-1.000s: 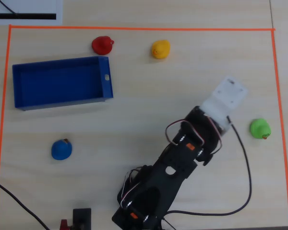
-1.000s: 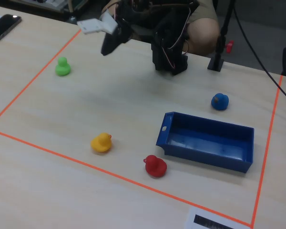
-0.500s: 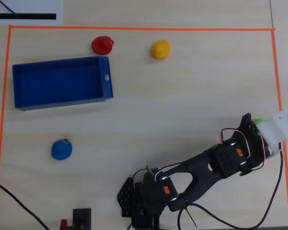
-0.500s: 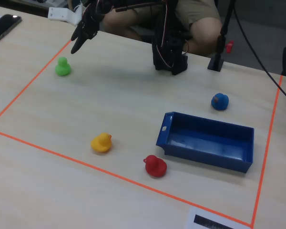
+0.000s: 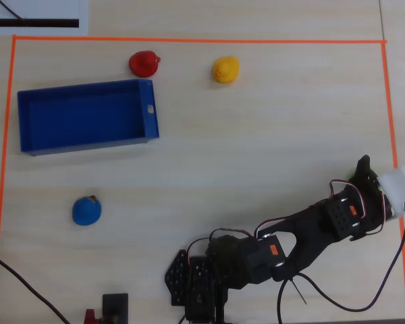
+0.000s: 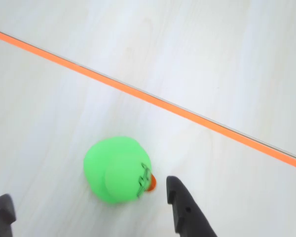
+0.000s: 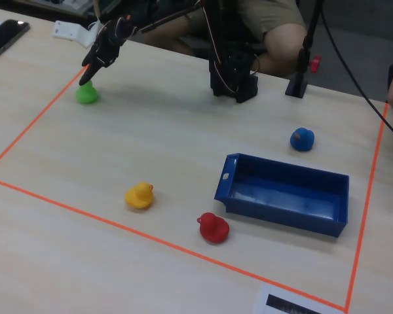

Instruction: Grasp green duck and put it into box.

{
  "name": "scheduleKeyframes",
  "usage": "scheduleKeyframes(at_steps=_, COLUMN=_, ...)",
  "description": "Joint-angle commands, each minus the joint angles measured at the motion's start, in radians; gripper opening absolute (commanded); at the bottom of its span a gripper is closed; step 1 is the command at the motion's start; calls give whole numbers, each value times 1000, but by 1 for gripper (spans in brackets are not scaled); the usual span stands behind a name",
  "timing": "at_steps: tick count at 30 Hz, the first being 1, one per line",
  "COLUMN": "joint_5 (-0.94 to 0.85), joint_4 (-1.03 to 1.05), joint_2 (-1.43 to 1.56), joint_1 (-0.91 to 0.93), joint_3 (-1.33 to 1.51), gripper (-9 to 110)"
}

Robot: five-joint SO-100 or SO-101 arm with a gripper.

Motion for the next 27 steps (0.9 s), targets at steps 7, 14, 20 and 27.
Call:
scheduleKeyframes(at_steps=7, joint_5=-5, joint_4=-84, joint_2=-144, joint_1=-25, joint_3=-137, gripper=42)
scheduleKeyframes(at_steps=14, joint_5=-14, joint_4=-100, joint_2=-272, joint_1=-12, joint_3=-229, gripper=42)
scheduleKeyframes(at_steps=20, joint_5=-46, joint_4=-127, joint_2=-344, joint_1=15, joint_3=-262, gripper=41)
scheduleKeyframes(at_steps=27, joint_5=-117, joint_4=-123, joint_2=-316, joint_1=38, joint_3=-229, gripper=41)
